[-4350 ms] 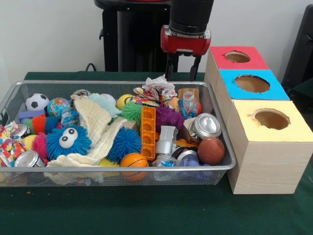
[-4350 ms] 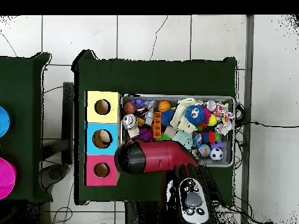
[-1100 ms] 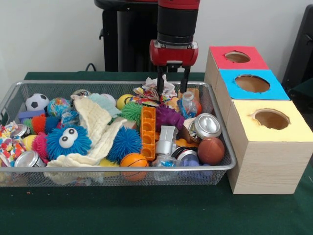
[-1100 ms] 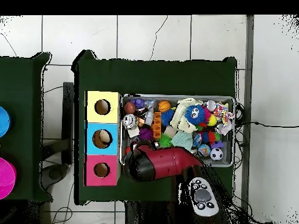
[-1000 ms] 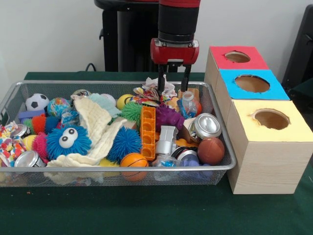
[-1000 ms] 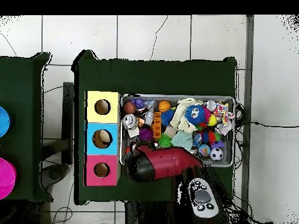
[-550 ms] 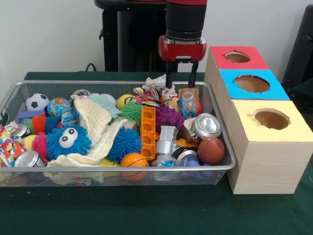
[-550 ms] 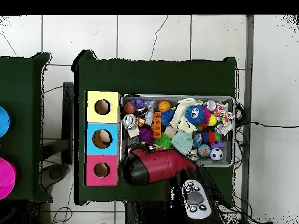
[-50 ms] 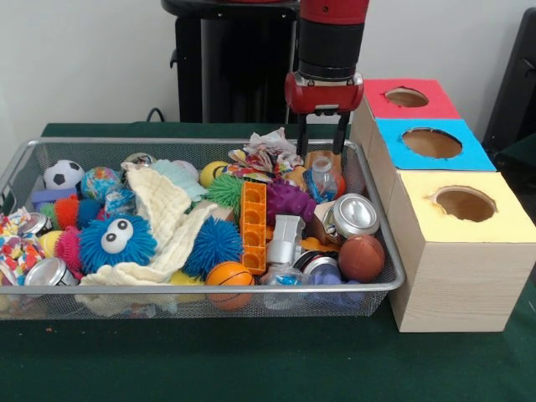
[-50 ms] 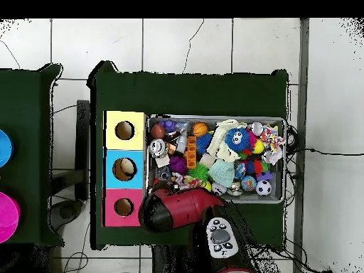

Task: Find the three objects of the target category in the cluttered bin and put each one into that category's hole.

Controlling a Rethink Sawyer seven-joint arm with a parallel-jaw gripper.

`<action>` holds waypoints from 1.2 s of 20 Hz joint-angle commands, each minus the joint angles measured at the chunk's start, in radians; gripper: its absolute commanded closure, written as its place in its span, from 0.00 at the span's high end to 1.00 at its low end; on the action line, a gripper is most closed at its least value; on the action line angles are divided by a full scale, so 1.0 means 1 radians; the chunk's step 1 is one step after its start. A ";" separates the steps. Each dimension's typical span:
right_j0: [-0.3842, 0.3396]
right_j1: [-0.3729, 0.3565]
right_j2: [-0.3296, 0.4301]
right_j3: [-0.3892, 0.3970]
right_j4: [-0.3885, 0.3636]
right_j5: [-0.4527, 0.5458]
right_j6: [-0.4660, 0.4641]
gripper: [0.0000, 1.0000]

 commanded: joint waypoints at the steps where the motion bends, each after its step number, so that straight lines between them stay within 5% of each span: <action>1: 0.015 0.089 -0.055 0.027 -0.055 -0.118 0.135 1.00; 10: -0.024 0.183 -0.076 -0.083 -0.091 -0.193 0.062 1.00; 17: -0.187 0.123 0.087 -0.087 -0.140 -0.160 0.017 1.00; 24: -0.242 0.087 0.172 -0.132 -0.122 -0.113 0.015 1.00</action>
